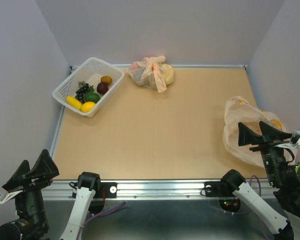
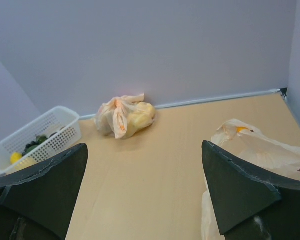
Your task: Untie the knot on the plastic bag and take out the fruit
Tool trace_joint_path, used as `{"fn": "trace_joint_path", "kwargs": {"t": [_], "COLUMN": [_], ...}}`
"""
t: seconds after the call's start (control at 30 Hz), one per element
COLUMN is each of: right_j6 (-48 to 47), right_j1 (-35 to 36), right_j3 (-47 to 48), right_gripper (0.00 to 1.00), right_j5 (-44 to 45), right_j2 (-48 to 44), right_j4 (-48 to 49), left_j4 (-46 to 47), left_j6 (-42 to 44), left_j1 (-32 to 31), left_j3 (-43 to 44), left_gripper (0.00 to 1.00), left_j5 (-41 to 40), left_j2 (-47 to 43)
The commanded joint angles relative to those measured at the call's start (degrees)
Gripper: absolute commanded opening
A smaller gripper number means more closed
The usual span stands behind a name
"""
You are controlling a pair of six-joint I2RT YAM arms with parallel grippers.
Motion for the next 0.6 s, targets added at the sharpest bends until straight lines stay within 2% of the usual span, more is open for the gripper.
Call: {"fn": "trace_joint_path", "kwargs": {"t": [0.0,0.57], "right_j6": [0.9,1.2], "right_j1": [0.2,0.2], "right_j3": [0.1,-1.3], "right_gripper": [1.00,1.00], "right_j5": [-0.7,0.8], "right_j2": [-2.5,-3.3], "right_j4": [-0.4,-0.6], "left_j4": [1.9,6.5], "left_j6": [2.0,-0.2], "left_j1": [-0.3,-0.3], "left_j3": [-0.2,-4.3], "left_gripper": [0.97,0.96], "left_j5": [-3.1,-5.8], "left_j2": [-0.5,-2.7]}}
